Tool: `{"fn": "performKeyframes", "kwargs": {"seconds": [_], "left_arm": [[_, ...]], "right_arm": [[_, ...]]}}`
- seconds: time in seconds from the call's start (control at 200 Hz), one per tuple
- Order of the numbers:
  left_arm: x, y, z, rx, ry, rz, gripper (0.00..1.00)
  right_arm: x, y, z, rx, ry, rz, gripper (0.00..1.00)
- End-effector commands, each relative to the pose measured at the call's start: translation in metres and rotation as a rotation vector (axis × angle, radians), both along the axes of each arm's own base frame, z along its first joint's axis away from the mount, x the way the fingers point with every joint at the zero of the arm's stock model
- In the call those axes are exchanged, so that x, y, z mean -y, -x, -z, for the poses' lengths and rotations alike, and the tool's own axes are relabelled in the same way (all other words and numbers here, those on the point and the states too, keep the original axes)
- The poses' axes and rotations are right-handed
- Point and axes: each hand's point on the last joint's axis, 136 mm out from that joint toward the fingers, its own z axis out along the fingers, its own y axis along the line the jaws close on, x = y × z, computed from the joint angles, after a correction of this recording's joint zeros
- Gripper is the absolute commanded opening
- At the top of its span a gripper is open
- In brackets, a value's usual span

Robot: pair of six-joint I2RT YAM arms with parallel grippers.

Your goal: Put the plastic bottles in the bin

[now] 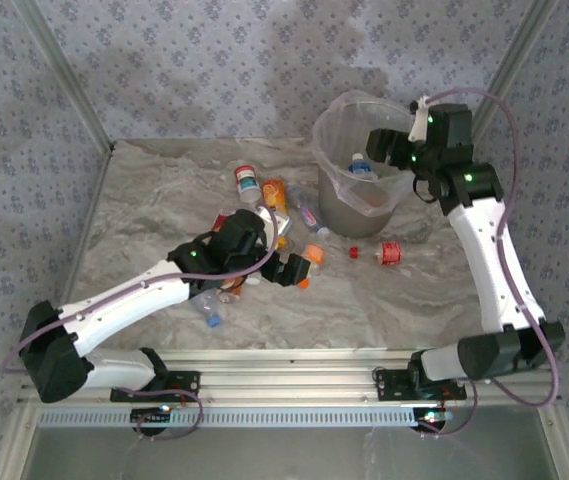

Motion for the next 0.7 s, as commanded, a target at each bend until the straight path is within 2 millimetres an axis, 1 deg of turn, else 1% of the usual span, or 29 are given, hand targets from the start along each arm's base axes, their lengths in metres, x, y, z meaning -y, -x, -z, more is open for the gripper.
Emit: {"fn": "performKeyframes", "kwargs": {"seconds": [0.0,0.08,0.21,0.345,0.365,0.375,0.385,0.455,0.555,0.615,0.695], "left_arm": [[0.0,-0.004,0.017,-0.055,-0.034,-0.053,0.98],[0.004,-0.007,0.031,-0.101,-0.06,-0.075,0.97],[0.012,-0.014,0.056,-0.168,-0.111,-0.102,0.94],[0.024,-0.022,0.08,-0.229,-0.159,-0.118,0.92],[0.026,-0.023,0.084,-0.237,-0.167,-0.119,0.92],[0.027,-0.024,0.085,-0.239,-0.169,-0.12,0.92],[0.027,-0.024,0.087,-0.244,-0.173,-0.121,0.92],[0.031,-0.028,0.095,-0.26,-0.193,-0.131,0.91],[0.034,-0.034,0.105,-0.269,-0.213,-0.147,0.9],[0.036,-0.035,0.111,-0.28,-0.223,-0.145,0.9],[0.04,-0.036,0.121,-0.295,-0.243,-0.143,0.88]], "right_arm": [[-0.015,0.031,0.011,-0.026,-0.025,-0.101,0.86],[-0.019,0.052,0.018,-0.043,-0.058,-0.137,0.88],[-0.023,0.084,0.036,-0.074,-0.106,-0.176,0.91],[-0.027,0.108,0.055,-0.108,-0.154,-0.205,0.94],[-0.027,0.111,0.054,-0.103,-0.16,-0.21,0.95],[-0.027,0.113,0.065,-0.128,-0.16,-0.209,0.95],[-0.028,0.114,0.069,-0.137,-0.162,-0.212,0.95],[-0.03,0.123,0.081,-0.161,-0.18,-0.23,0.98],[-0.037,0.133,0.092,-0.19,-0.212,-0.268,1.0],[-0.038,0.135,0.097,-0.201,-0.218,-0.275,1.0],[-0.037,0.132,0.102,-0.208,-0.217,-0.269,1.0]]}}
